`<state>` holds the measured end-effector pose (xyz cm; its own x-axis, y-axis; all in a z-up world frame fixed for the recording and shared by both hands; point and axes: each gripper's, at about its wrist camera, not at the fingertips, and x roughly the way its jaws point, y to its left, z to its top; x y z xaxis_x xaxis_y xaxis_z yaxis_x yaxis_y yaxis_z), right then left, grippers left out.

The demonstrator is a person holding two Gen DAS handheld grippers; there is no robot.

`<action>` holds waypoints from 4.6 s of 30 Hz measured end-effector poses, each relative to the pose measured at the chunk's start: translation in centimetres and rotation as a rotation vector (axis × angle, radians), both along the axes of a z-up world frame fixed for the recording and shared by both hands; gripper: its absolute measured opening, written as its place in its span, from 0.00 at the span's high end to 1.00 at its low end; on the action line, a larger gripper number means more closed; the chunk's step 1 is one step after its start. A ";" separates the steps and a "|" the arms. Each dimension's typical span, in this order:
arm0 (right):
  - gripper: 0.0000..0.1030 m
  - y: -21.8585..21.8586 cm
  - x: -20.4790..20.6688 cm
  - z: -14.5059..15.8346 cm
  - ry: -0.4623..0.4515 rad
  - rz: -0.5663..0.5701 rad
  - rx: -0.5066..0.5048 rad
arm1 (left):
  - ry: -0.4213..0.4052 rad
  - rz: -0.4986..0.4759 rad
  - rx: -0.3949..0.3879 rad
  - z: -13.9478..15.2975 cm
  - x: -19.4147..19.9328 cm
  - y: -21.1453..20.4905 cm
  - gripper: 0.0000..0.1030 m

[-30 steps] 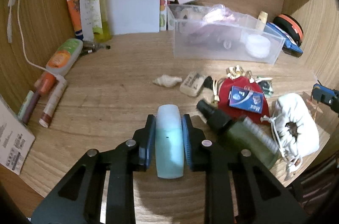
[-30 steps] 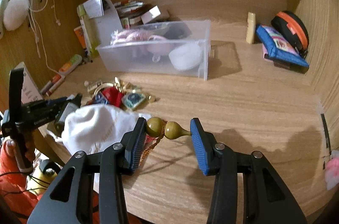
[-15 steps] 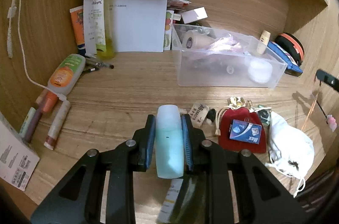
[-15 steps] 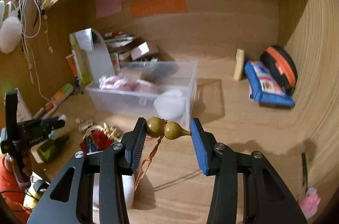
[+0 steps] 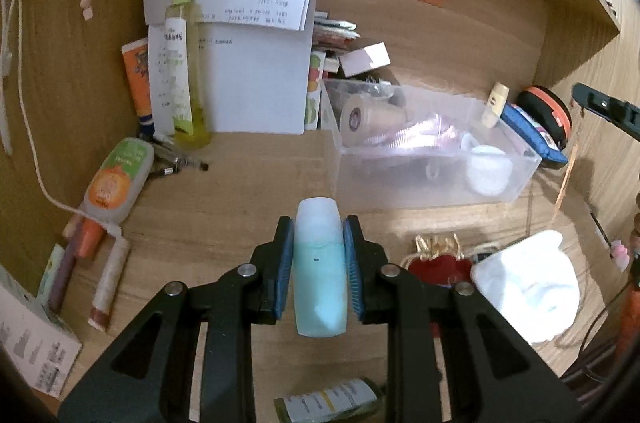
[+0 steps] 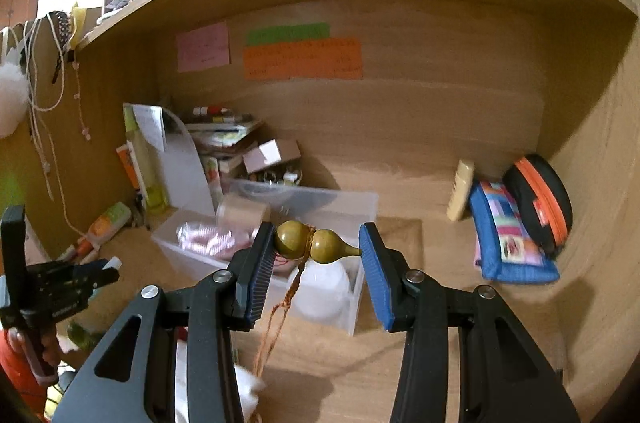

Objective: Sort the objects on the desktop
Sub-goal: 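Carry the blue tube with left tool while right carries the beads to the bin, then open both tools to release the blue tube and beads into the bin, then grasp the dark green bottle with left tool while right grasps the white drawstring bag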

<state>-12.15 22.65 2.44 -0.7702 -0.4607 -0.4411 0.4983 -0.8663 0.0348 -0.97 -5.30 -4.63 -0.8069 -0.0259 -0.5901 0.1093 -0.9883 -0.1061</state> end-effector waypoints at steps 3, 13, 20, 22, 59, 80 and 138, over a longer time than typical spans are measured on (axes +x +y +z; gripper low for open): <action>0.62 -0.8 -1.1 1.0 0.016 0.002 -0.008 | 0.015 -0.005 -0.002 1.0 -0.7 -0.1 0.76; 0.62 -2.8 -4.2 4.2 0.070 0.006 -0.049 | 0.071 -0.076 -0.026 5.2 -3.6 0.7 0.76; 0.62 -4.6 -6.2 1.9 0.024 0.017 -0.021 | 0.086 -0.101 -0.038 7.1 -6.9 1.3 0.76; 0.62 -5.2 -6.8 0.6 -0.004 0.029 -0.001 | 0.077 -0.111 -0.035 7.2 -7.9 1.4 0.76; 0.20 -7.6 -10.1 -6.4 -0.131 -0.013 0.157 | -0.075 -0.178 -0.018 2.3 -15.7 3.2 0.60; 0.00 -5.1 -6.1 -0.5 0.006 -0.095 0.042 | 0.043 -0.071 -0.091 6.6 -6.0 -0.2 0.12; 0.66 -6.0 0.2 -11.1 -0.397 0.035 0.108 | -0.158 -0.159 -0.005 -5.0 2.8 1.0 0.40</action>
<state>-11.95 16.62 -8.61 -0.5152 -0.4184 -0.7480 0.4934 -0.8584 0.1403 1.85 -4.26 -9.63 -0.6986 0.0916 -0.7096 -0.0335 -0.9949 -0.0955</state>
